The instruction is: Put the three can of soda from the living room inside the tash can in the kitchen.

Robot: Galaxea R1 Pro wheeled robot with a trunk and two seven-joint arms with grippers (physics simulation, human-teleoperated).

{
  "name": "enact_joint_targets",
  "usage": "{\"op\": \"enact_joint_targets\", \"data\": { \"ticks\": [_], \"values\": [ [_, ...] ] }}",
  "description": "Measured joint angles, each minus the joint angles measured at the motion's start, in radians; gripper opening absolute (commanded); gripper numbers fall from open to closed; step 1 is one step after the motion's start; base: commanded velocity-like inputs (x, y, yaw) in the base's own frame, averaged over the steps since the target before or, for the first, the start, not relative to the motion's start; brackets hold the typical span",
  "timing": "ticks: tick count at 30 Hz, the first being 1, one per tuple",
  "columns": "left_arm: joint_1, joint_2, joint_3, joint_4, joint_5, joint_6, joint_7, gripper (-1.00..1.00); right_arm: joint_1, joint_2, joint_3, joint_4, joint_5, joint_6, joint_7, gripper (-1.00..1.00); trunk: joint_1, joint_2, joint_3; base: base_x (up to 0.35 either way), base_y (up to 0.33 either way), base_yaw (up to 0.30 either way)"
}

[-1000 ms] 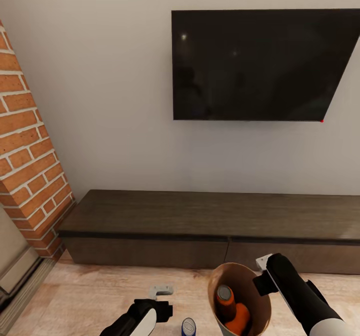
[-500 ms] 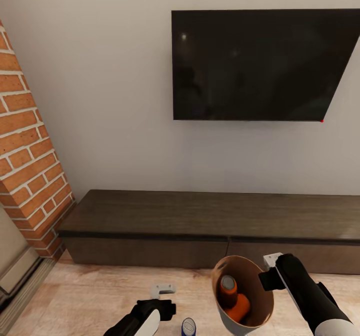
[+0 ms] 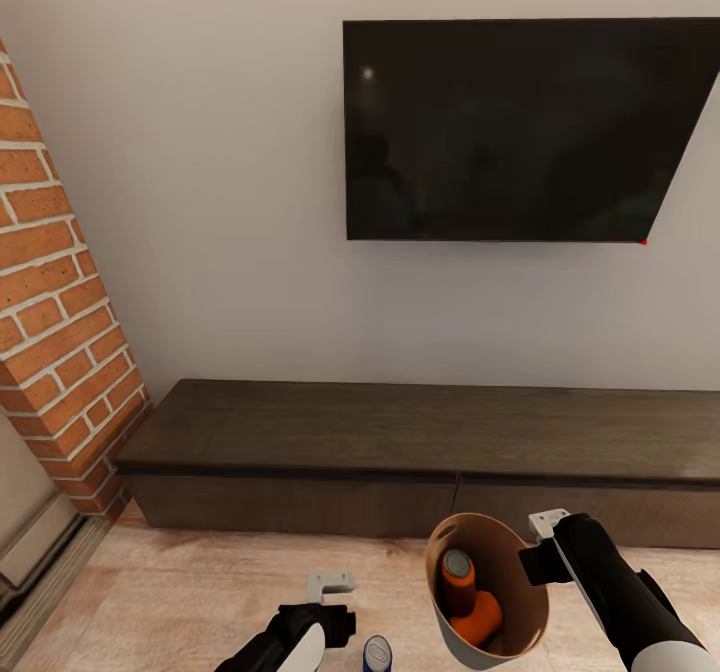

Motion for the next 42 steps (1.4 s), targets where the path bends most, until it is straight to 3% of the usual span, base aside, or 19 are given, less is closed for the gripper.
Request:
{"op": "enact_joint_targets", "data": {
  "ticks": [42],
  "values": [
    [0.0,0.0,-0.003,-0.005,0.001,-0.071,-0.007,1.0,0.003,0.005,0.001,0.0,-0.001,-0.07,0.001,-1.0,0.0,0.0,0.002,0.0,0.0,0.0]
  ]
}}
